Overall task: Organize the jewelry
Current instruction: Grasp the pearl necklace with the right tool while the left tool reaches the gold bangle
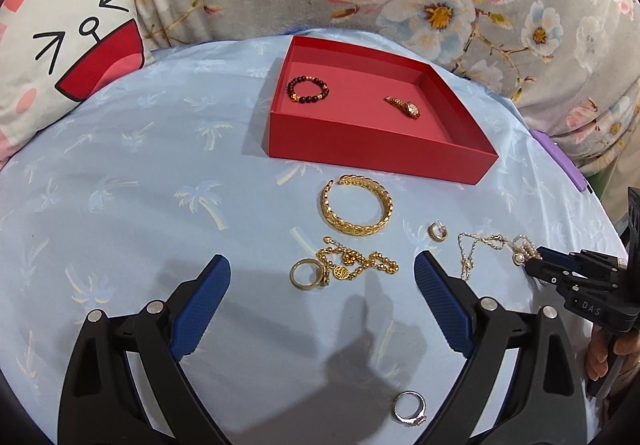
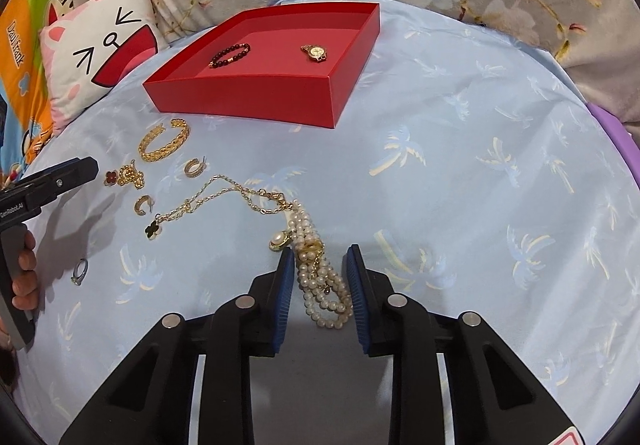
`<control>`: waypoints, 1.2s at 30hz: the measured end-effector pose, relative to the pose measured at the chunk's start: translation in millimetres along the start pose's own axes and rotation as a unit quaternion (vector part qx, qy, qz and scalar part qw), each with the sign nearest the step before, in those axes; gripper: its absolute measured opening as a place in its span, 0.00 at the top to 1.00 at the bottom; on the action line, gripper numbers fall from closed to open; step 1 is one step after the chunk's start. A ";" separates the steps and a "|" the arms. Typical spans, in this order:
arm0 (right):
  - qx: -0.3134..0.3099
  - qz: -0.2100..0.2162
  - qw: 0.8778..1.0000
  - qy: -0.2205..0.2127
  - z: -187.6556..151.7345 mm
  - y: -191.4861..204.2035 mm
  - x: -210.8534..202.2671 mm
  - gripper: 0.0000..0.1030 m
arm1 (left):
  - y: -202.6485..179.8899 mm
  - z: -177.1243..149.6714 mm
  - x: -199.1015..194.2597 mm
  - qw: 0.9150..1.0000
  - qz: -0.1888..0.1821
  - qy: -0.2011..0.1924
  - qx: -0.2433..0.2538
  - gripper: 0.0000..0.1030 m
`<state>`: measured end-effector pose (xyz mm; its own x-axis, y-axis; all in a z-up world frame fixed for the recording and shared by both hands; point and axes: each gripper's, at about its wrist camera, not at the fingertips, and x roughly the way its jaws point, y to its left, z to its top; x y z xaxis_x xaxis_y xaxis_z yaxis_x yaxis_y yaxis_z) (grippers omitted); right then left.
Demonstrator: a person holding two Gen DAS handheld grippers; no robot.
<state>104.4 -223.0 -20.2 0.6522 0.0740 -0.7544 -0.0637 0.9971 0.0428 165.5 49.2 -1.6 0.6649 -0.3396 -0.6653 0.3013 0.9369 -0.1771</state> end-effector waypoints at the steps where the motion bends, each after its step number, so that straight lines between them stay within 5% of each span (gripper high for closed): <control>1: 0.002 0.000 1.000 0.000 0.1 -0.6 0.1 0.80 | 0.5 -0.2 0.9 1.000 0.001 0.002 -0.001 0.12; 18: 0.025 0.016 0.999 -0.037 -0.7 -4.9 -24.8 0.86 | -16.8 8.8 13.3 0.999 0.008 0.030 0.030 0.20; 30: 0.030 0.021 0.999 -0.026 -3.5 -6.2 -17.4 0.86 | -36.0 38.5 66.5 0.997 0.017 0.059 0.039 0.20; 36: 0.026 0.020 0.999 -0.019 -4.7 -5.0 -12.8 0.86 | -36.8 38.4 71.0 0.997 0.029 0.059 0.040 0.36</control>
<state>92.8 -229.1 -13.9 0.6783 0.1131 -0.7260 -0.0507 0.9929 0.1073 227.8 -12.5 -14.5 0.5988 -0.2676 -0.7548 0.3207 0.9438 -0.0802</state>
